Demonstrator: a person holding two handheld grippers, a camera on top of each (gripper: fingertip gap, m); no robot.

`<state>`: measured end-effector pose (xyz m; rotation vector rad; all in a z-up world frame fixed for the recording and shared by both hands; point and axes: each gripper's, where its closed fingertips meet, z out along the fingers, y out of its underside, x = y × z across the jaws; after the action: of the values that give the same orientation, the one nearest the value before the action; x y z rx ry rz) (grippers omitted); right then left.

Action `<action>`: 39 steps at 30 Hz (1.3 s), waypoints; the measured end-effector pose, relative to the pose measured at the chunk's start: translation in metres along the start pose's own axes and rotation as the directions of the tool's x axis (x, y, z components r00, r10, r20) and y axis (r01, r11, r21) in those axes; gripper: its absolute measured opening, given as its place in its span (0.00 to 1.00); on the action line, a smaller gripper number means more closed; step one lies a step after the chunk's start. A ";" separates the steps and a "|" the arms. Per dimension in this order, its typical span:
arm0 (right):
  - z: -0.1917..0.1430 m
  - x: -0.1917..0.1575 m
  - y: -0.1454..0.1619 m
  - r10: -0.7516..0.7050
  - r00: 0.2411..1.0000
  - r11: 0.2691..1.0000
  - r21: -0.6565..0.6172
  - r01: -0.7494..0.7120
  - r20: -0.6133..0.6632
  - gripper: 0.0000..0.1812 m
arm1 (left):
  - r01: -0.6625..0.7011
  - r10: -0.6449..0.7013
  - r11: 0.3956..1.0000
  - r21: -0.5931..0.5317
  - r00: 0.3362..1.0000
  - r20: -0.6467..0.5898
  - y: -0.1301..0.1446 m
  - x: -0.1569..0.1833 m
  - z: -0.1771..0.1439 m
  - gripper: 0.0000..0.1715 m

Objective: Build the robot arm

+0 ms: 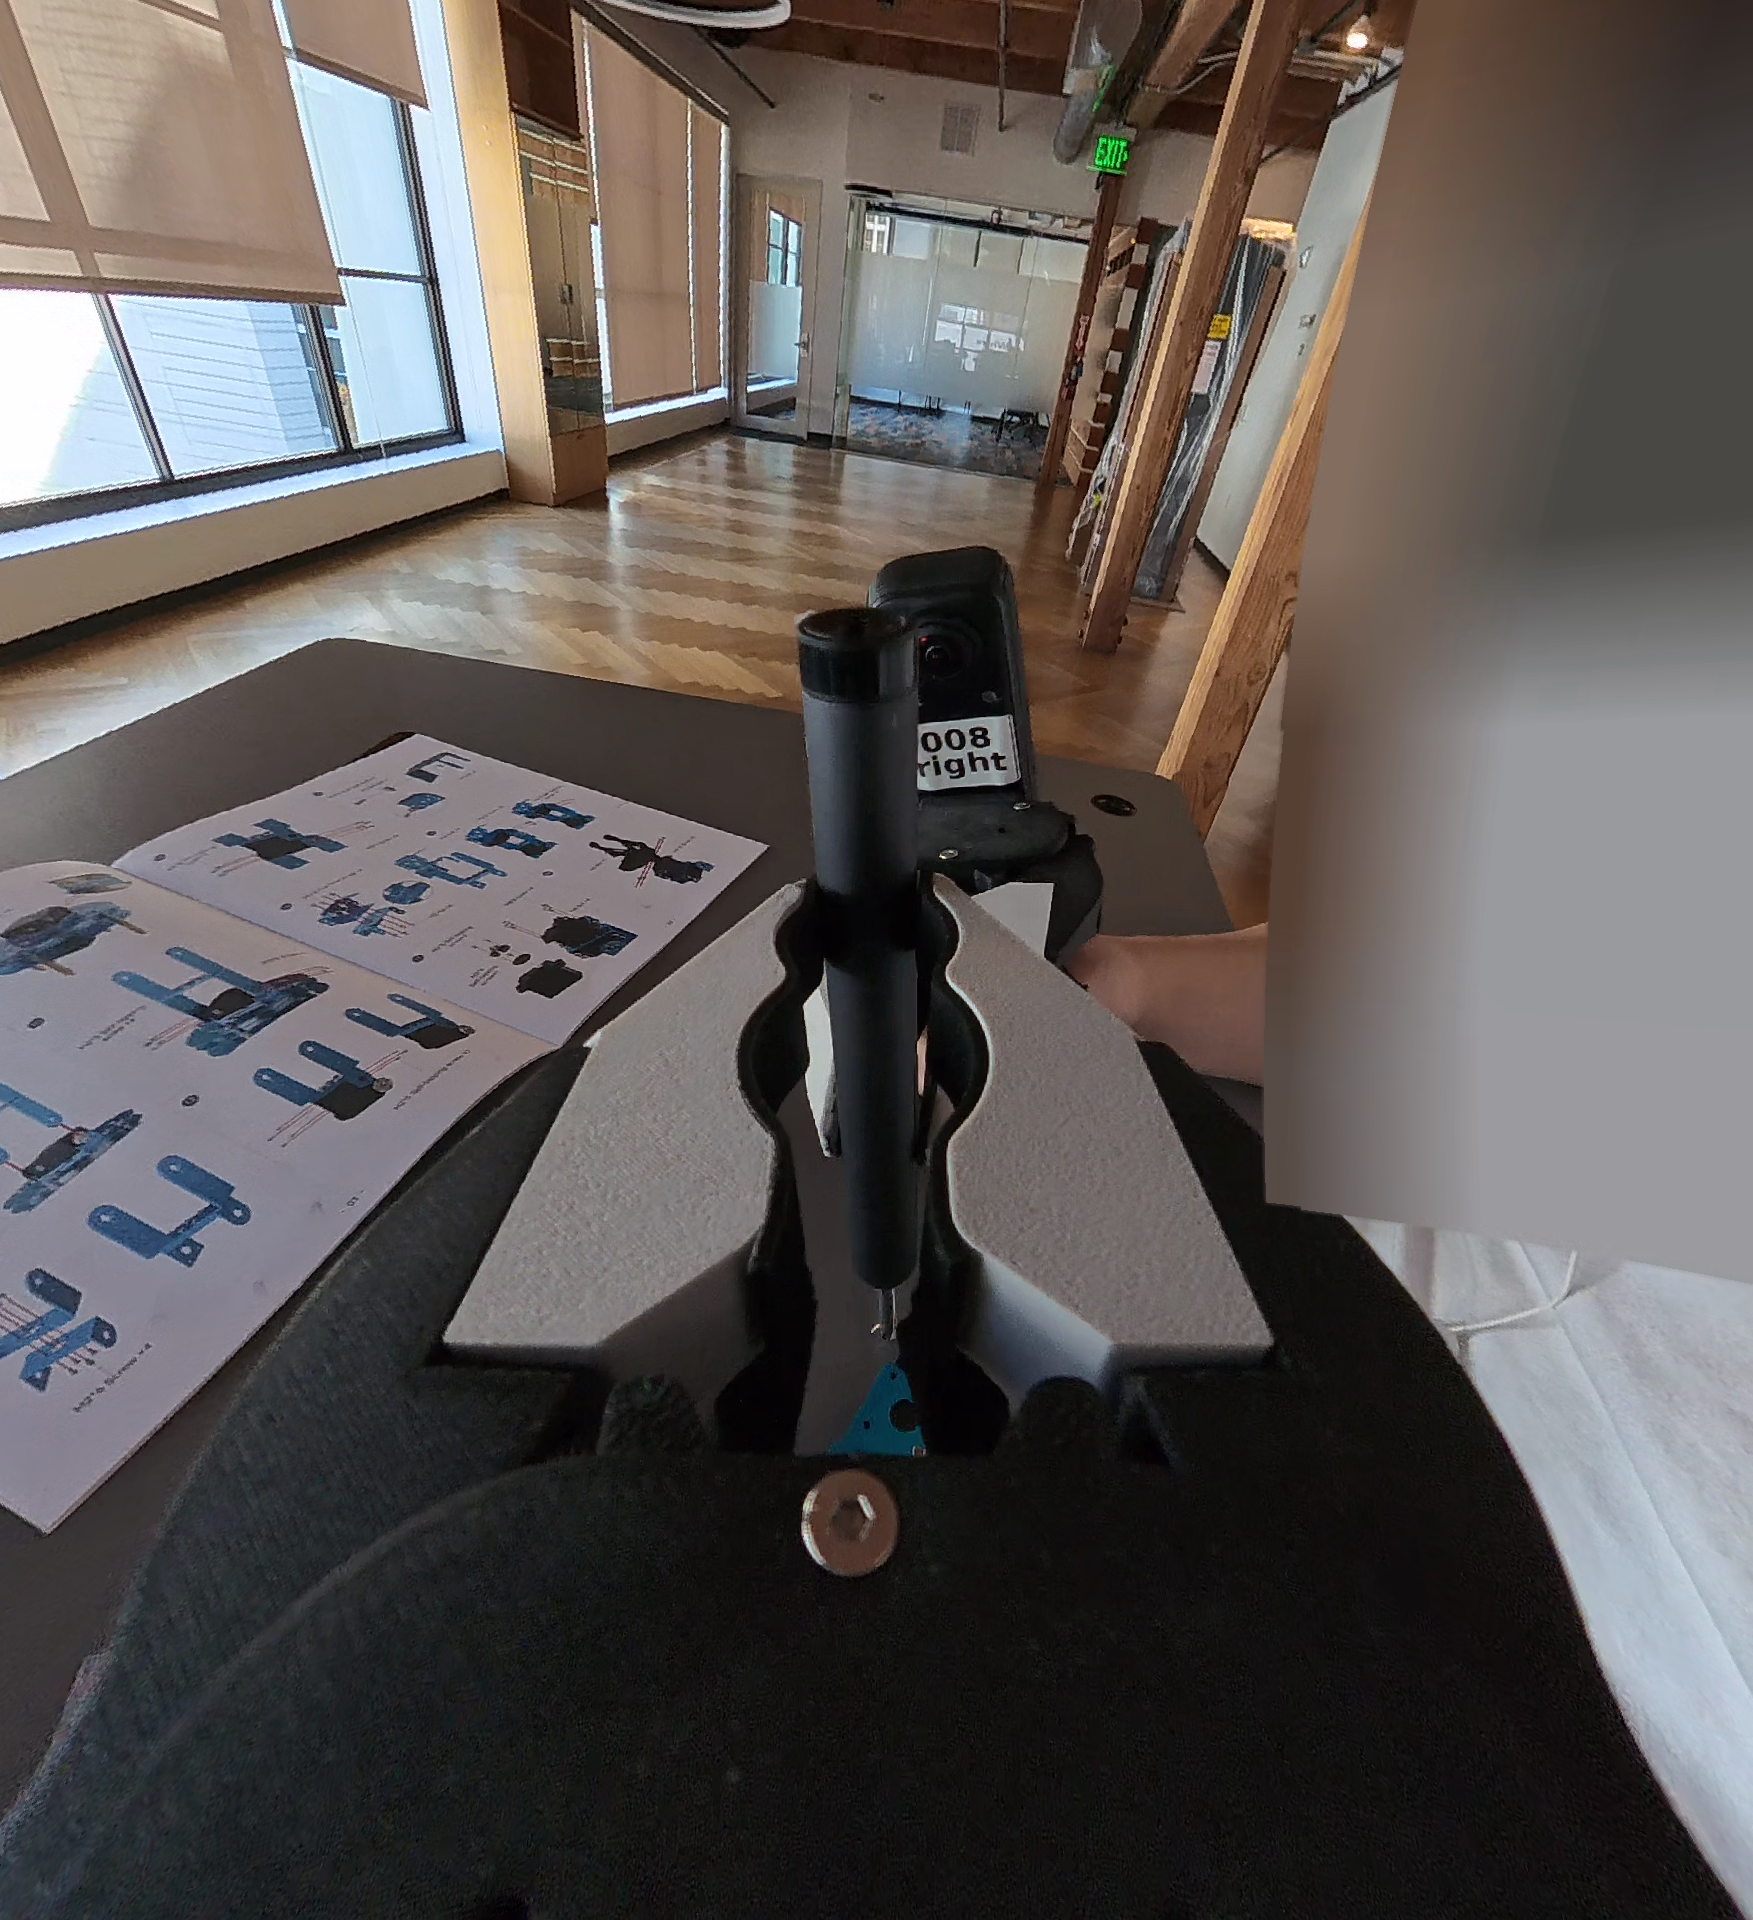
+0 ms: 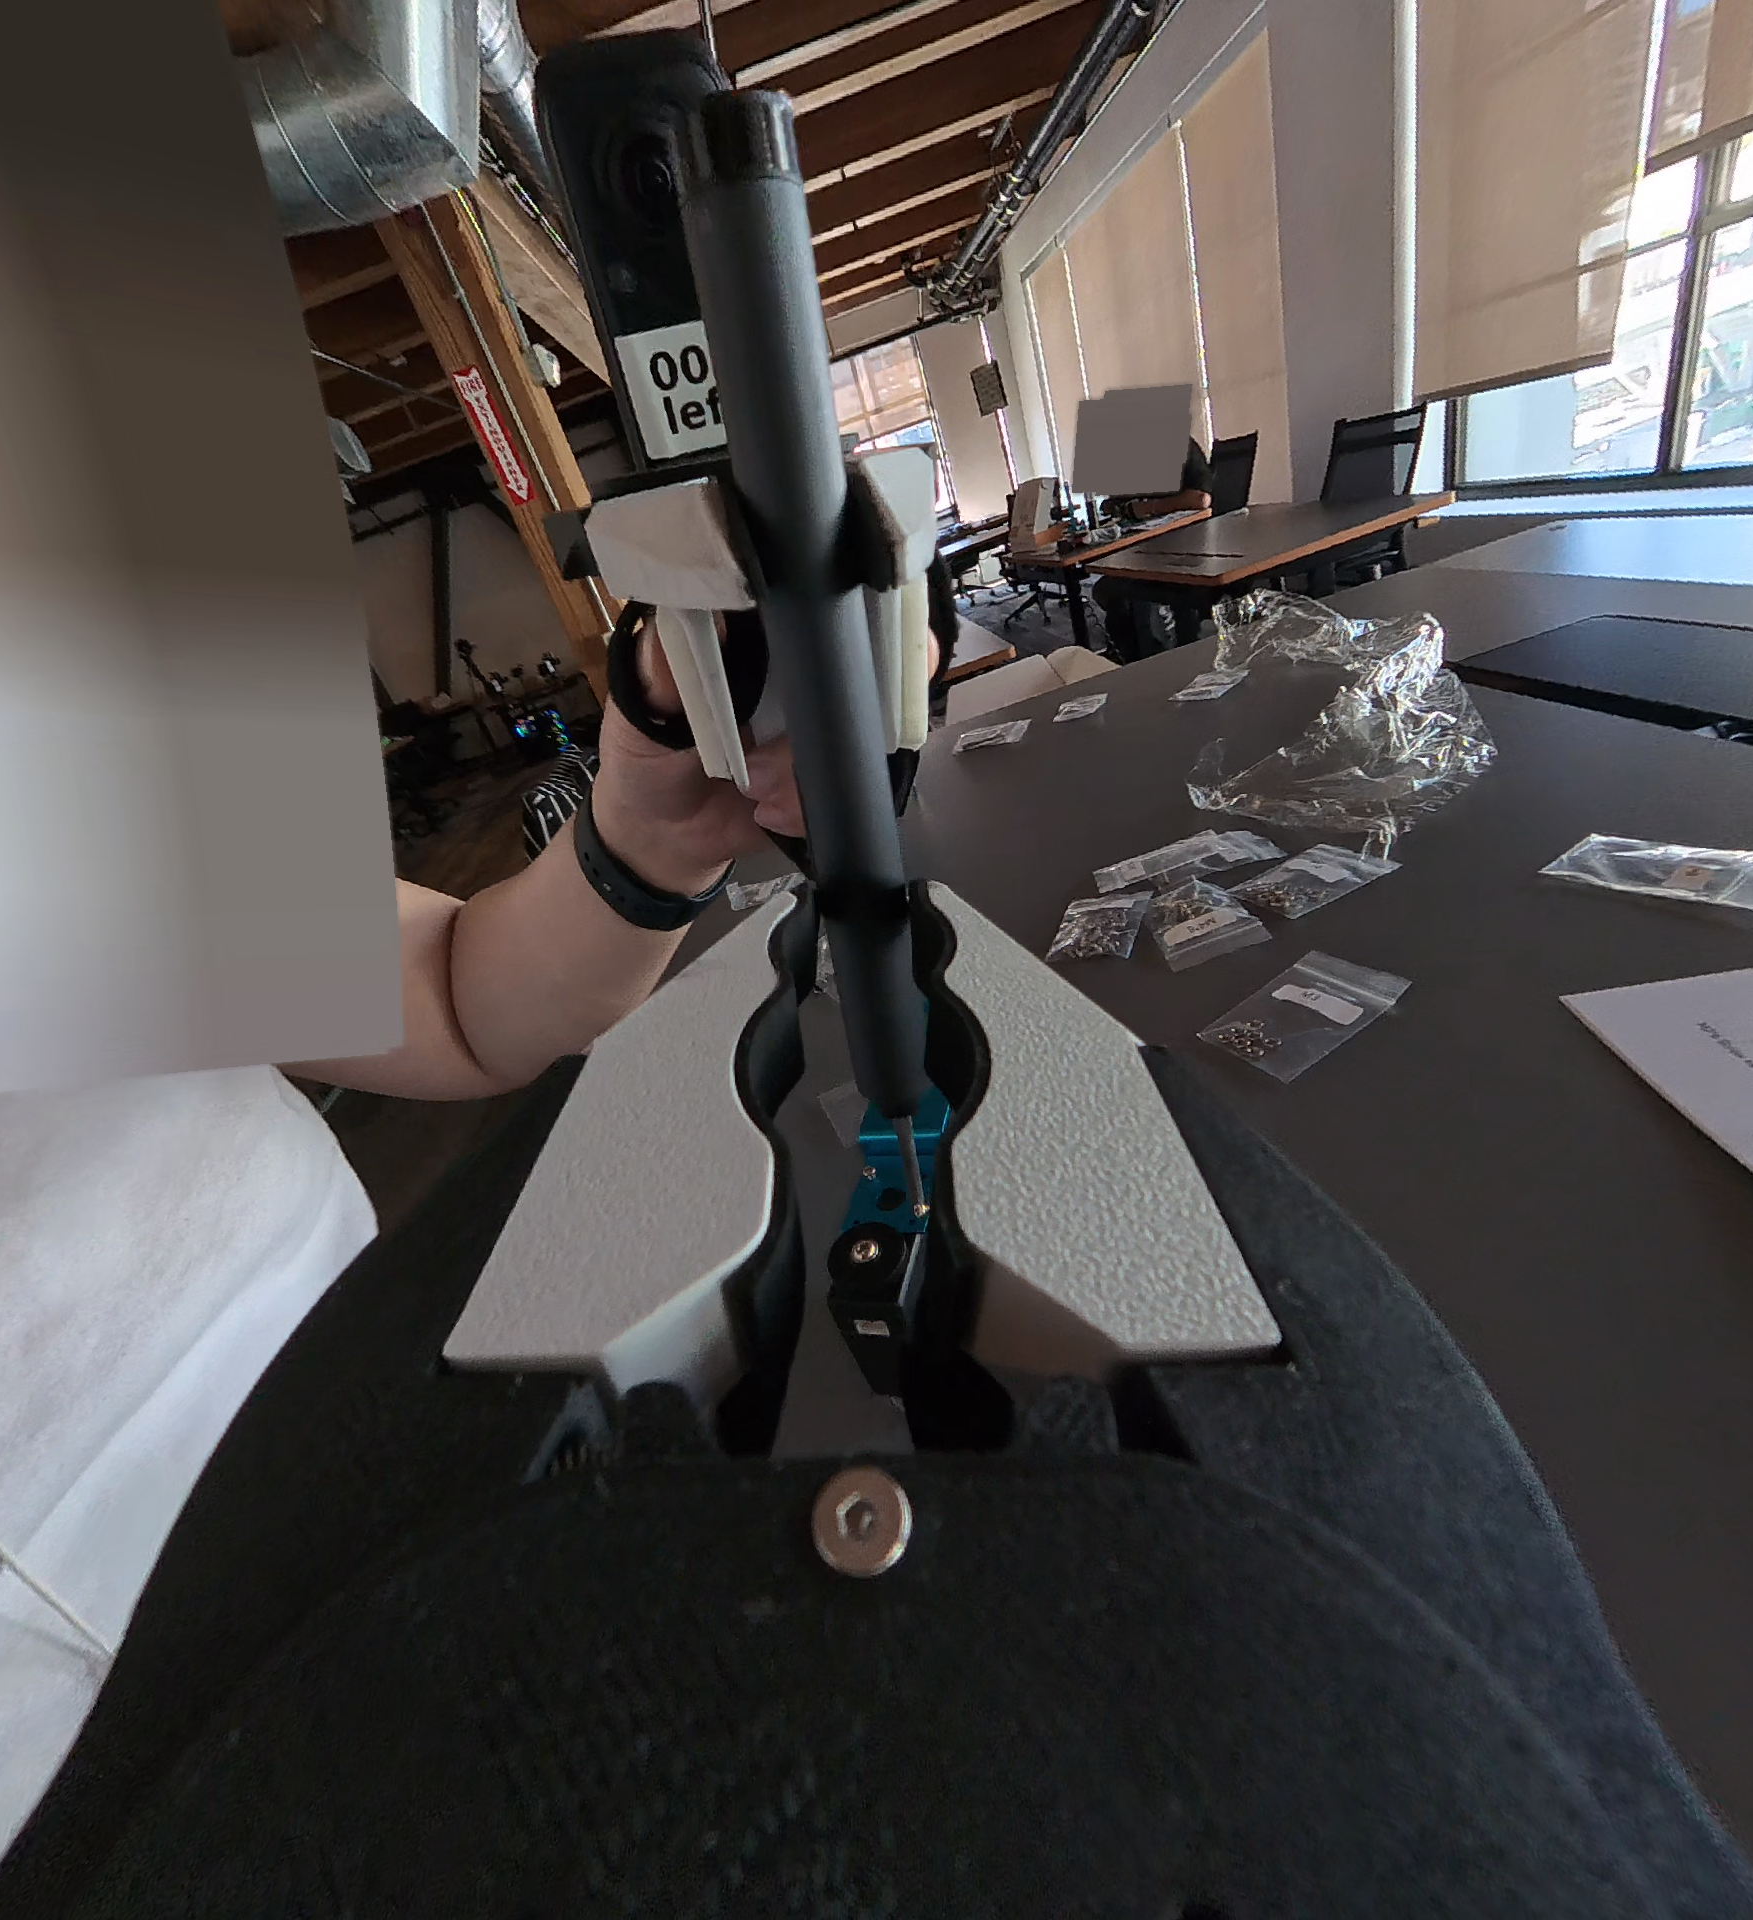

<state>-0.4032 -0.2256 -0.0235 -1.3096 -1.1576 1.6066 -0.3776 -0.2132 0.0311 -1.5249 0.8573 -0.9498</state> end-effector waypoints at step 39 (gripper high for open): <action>-0.002 0.004 0.070 -0.724 0.676 0.550 -0.478 0.685 0.137 0.01 | 0.151 -0.149 0.983 0.103 0.989 -0.020 -0.011 -0.019 -0.020 0.09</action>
<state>-0.4028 -0.2430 -0.0910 -0.9514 -1.8344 0.6557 -0.4036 -0.2030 0.0413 -1.5109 0.6978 -1.0977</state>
